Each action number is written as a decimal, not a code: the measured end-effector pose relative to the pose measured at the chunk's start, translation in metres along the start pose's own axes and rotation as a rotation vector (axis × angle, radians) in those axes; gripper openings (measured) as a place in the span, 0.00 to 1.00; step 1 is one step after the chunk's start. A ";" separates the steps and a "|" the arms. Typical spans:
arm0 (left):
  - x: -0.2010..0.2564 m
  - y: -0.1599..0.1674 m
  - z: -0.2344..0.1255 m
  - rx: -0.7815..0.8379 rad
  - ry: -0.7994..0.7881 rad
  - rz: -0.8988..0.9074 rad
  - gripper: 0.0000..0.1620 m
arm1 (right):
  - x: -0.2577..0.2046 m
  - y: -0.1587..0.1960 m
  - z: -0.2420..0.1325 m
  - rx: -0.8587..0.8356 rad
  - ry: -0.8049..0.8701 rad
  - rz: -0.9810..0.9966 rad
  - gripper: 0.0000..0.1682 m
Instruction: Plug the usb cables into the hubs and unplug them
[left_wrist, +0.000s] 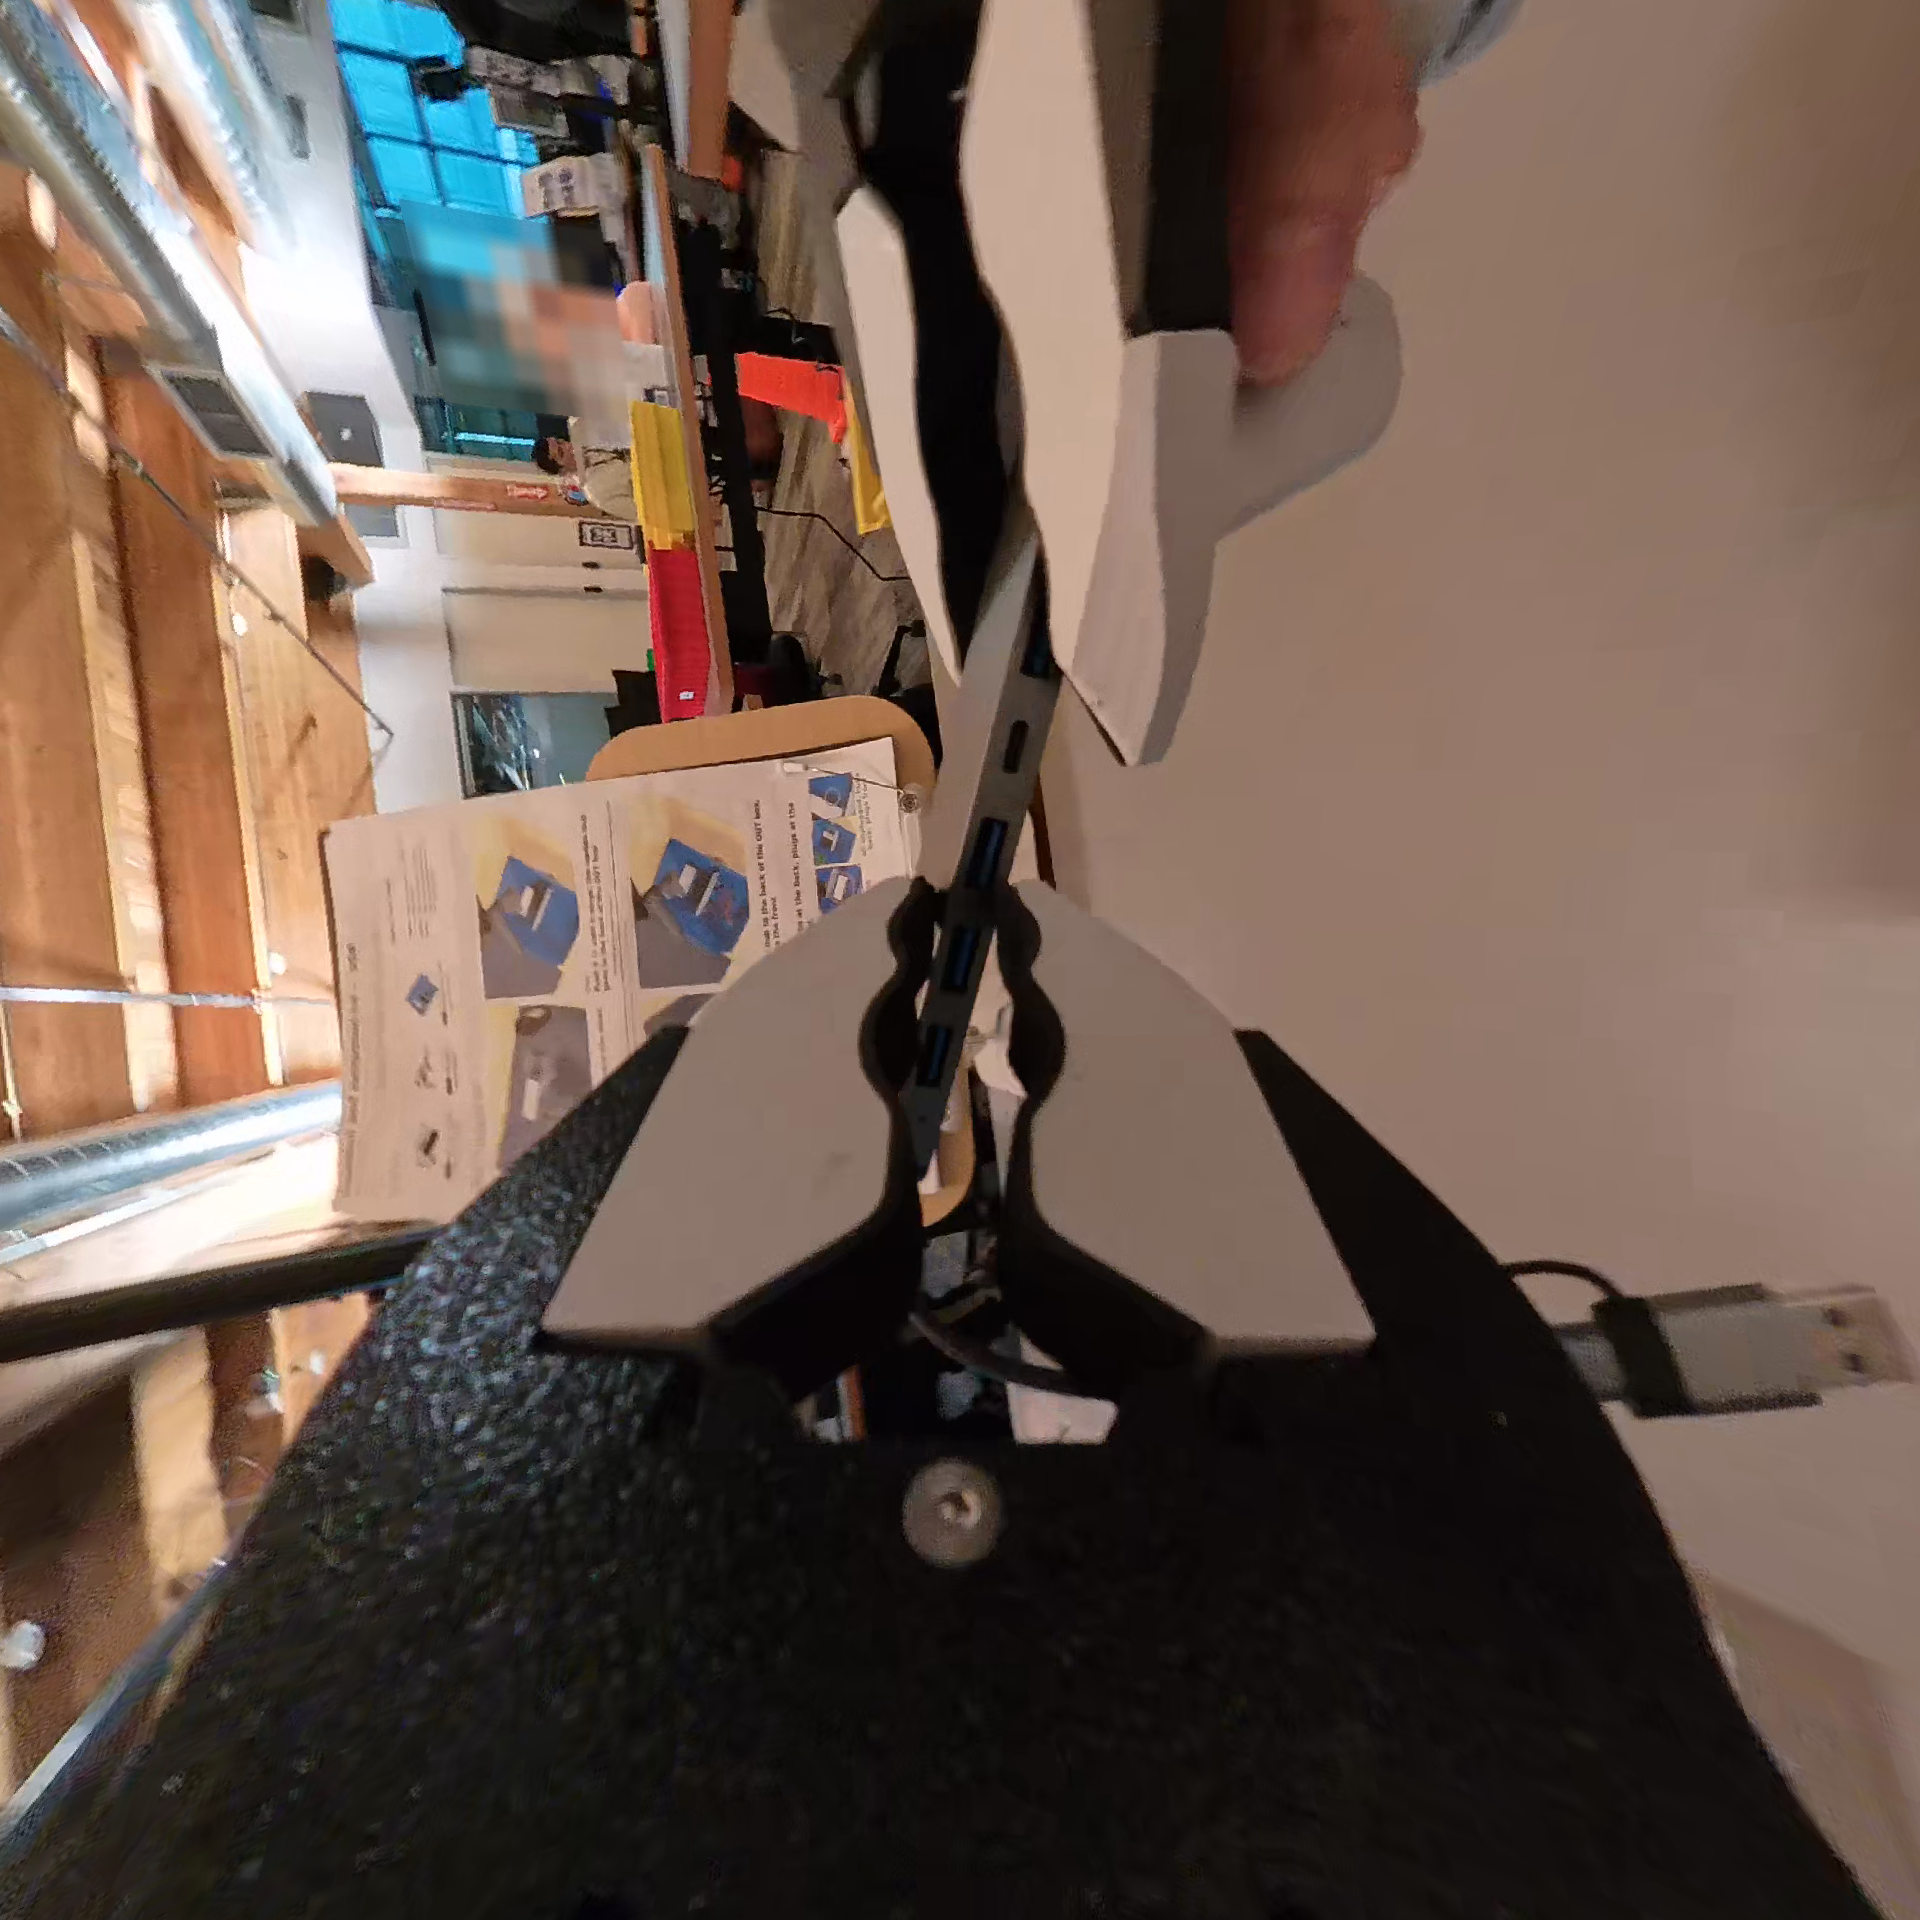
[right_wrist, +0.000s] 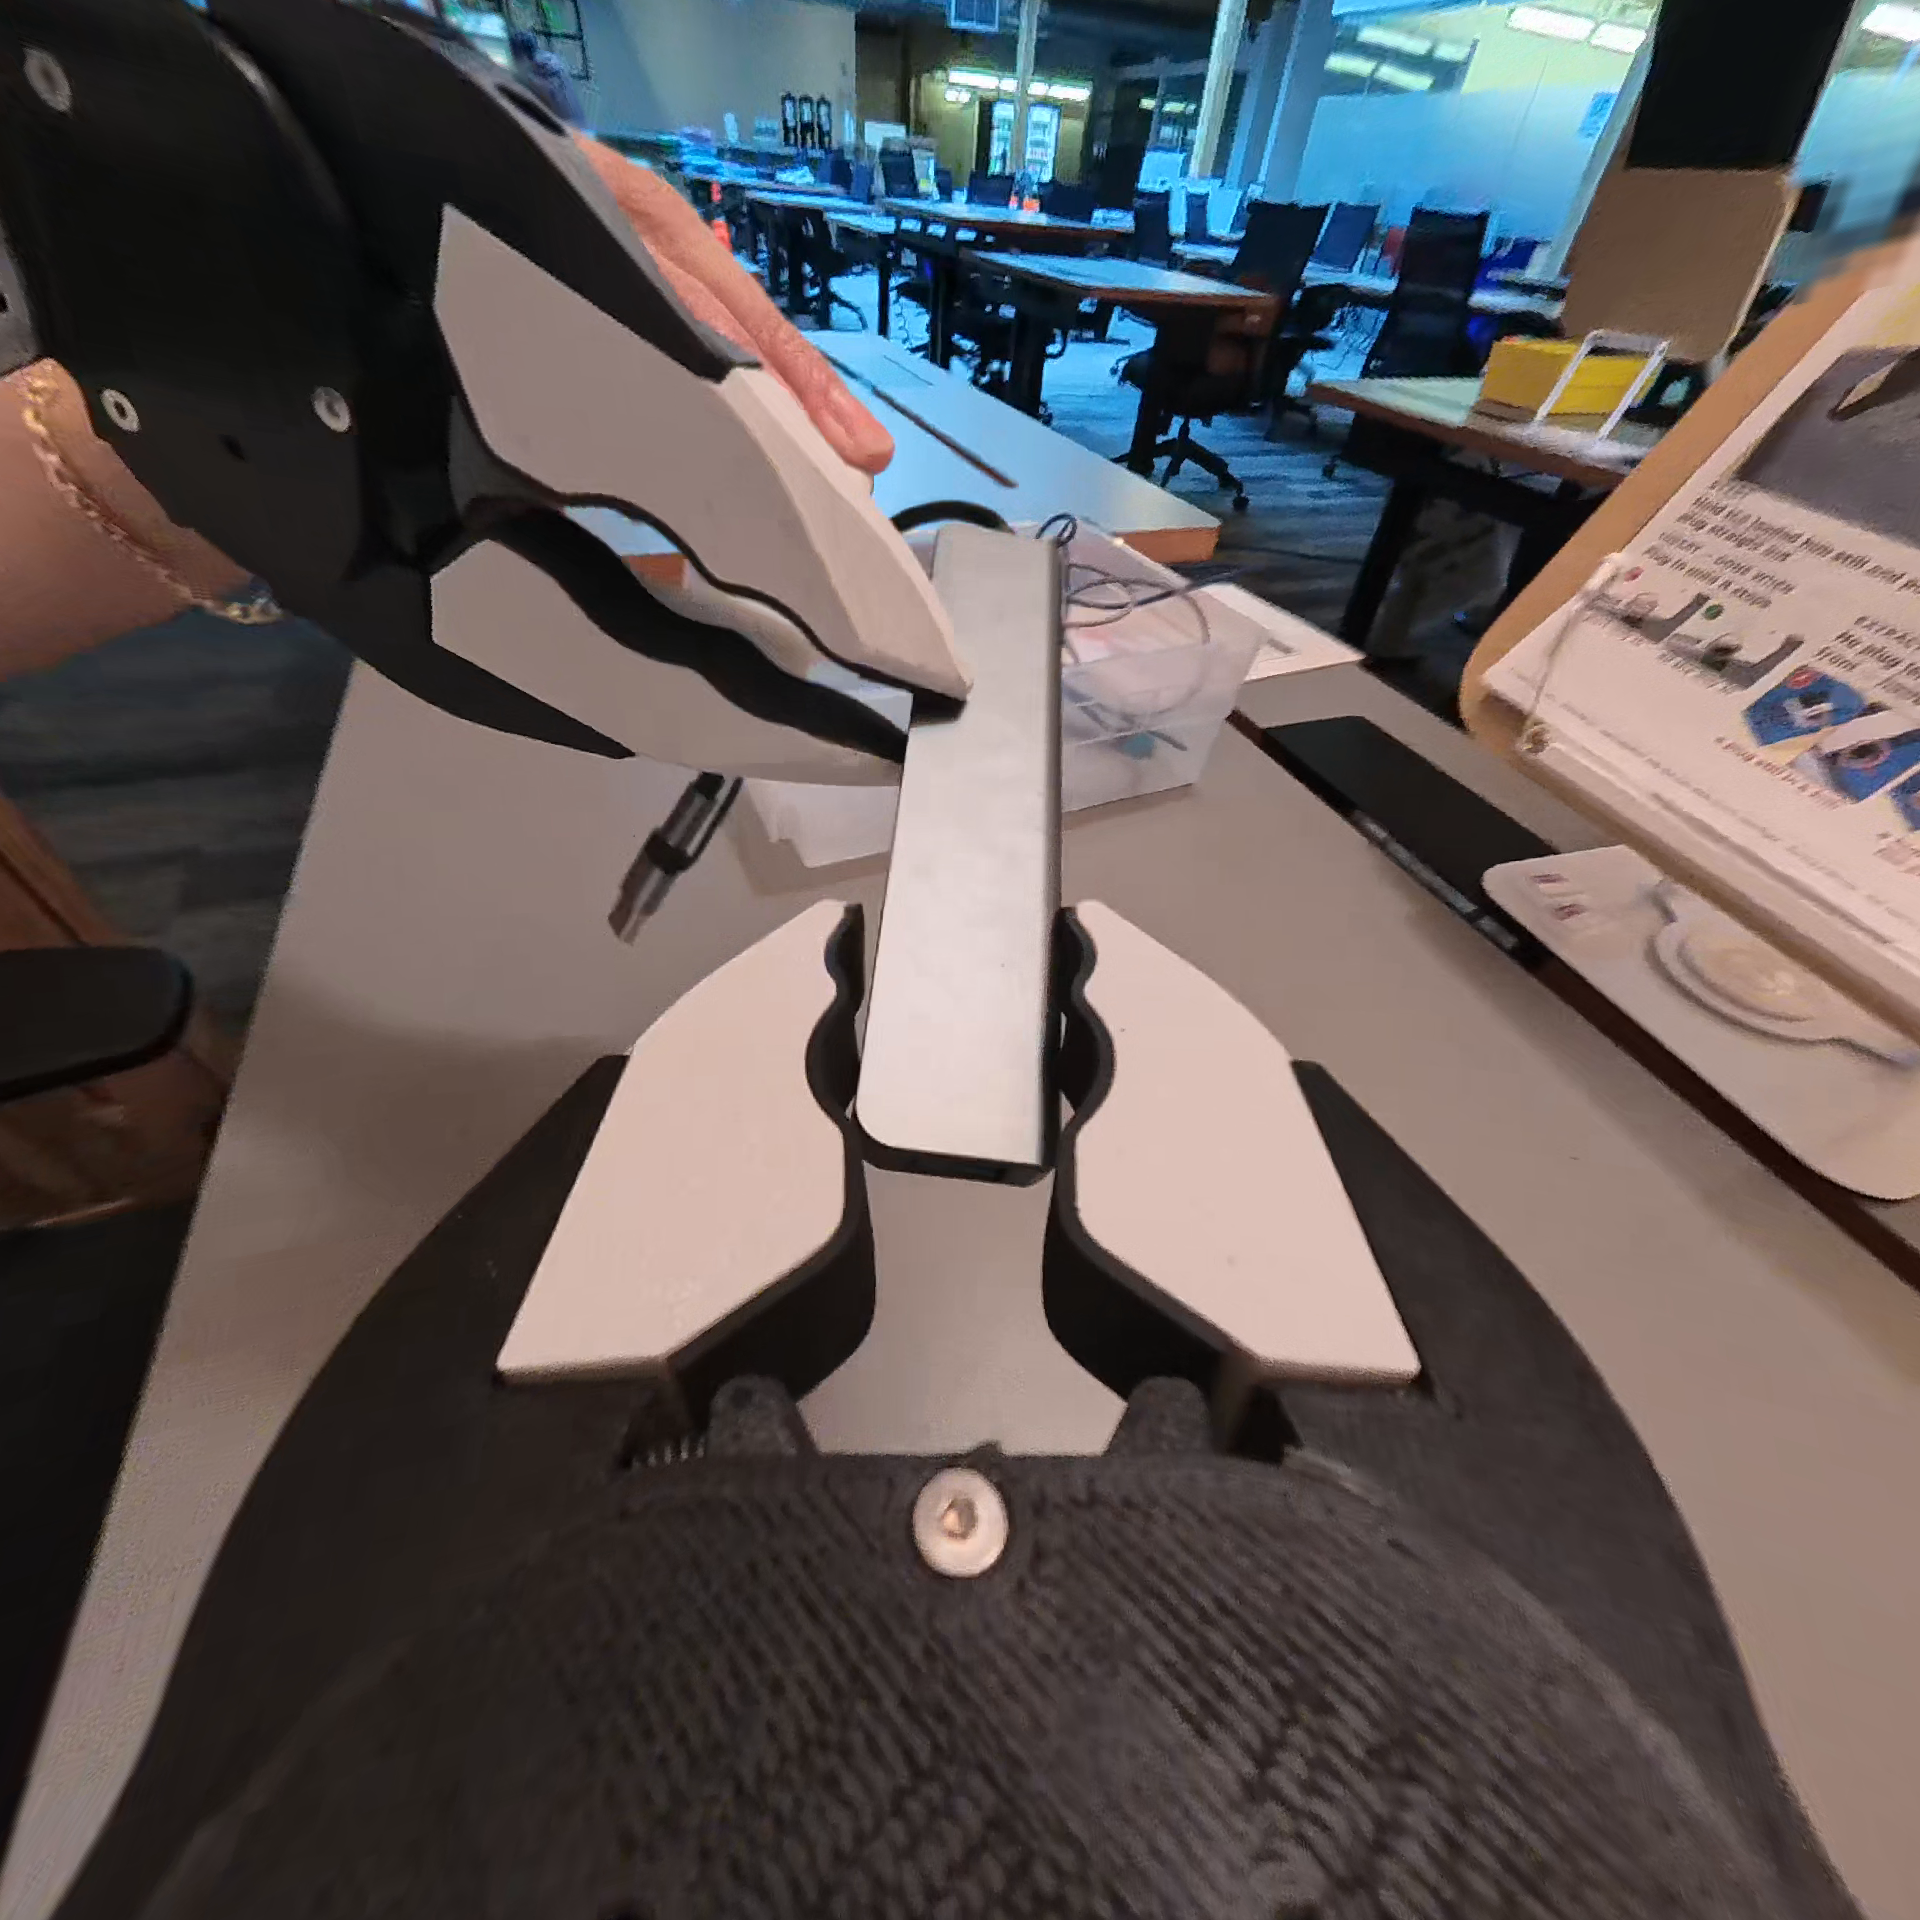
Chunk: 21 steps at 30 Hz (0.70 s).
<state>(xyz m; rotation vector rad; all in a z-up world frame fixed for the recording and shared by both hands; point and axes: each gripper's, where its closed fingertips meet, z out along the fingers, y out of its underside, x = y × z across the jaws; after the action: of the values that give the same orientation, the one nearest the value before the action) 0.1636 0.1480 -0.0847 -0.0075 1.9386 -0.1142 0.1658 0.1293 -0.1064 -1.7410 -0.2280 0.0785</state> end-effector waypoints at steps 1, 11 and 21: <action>-0.002 0.000 0.001 0.007 -0.016 -0.047 0.07 | 0.002 -0.004 -0.001 0.026 0.022 -0.018 0.21; -0.002 0.013 -0.016 0.400 -0.101 -1.643 0.17 | 0.016 -0.026 -0.012 0.188 0.101 -0.025 0.20; 0.077 -0.045 0.006 0.838 0.470 -2.420 0.14 | -0.001 -0.015 0.003 0.128 0.027 -0.048 0.19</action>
<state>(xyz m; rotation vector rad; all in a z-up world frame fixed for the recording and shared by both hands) 0.1389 0.0986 -0.1546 -1.7866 0.9630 -2.4915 0.1626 0.1342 -0.0925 -1.6073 -0.2395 0.0337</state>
